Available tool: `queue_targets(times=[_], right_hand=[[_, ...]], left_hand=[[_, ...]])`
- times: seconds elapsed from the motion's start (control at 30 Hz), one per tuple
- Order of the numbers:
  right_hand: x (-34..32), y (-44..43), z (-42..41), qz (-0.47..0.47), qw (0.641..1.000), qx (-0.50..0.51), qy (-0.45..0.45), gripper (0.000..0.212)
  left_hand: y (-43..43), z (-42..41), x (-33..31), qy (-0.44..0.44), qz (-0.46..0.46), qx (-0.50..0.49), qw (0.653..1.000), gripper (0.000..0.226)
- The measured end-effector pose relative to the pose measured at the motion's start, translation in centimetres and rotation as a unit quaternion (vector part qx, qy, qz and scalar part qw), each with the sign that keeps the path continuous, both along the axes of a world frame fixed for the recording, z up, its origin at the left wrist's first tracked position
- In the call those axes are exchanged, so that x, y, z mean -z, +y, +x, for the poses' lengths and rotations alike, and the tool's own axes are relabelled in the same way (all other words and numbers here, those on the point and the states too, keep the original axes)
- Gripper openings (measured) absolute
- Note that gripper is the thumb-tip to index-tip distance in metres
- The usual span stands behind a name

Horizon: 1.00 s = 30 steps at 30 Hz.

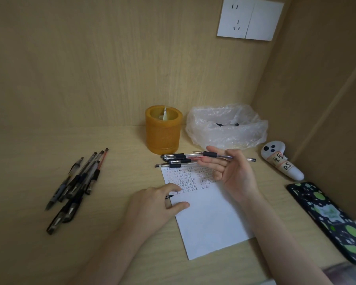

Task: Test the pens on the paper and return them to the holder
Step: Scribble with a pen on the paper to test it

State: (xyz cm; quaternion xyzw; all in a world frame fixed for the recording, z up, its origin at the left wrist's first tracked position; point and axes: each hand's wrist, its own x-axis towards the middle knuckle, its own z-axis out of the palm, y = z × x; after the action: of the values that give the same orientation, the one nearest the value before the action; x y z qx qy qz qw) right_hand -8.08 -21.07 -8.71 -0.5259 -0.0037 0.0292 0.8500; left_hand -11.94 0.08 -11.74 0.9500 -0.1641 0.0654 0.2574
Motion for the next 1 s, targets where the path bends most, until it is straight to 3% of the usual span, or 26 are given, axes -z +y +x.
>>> queue_targets(times=[0.13,0.33,0.47,0.6,0.7,1.0], right_hand=[[0.4,-0.1,0.2,-0.17,0.982,0.085,0.013,0.031],[1.1,-0.5,0.0,-0.279,0.945,0.174,0.006,0.045],[2.0,-0.4,-0.2,-0.299,0.928,0.22,0.011,0.048],[2.6,-0.1,-0.2,-0.341,0.906,0.25,-0.006,0.033],[2.8,0.0,-0.4,-0.344,0.904,0.255,-0.007,0.024],[3.0,0.0,-0.5,-0.361,0.897,0.255,-0.019,0.023]], left_hand=[[0.0,0.1,0.1,0.004,0.004,-0.003,1.0,0.047],[0.0,0.0,-0.1,0.008,0.002,-0.001,1.0,0.046],[-0.1,-0.1,-0.3,0.008,0.001,0.002,1.0,0.044],[-0.1,0.0,-0.2,0.007,-0.001,-0.001,1.0,0.044],[-0.1,0.0,0.0,0.004,0.0,-0.003,1.0,0.045],[0.0,0.0,0.1,0.008,0.009,-0.006,1.0,0.044]])
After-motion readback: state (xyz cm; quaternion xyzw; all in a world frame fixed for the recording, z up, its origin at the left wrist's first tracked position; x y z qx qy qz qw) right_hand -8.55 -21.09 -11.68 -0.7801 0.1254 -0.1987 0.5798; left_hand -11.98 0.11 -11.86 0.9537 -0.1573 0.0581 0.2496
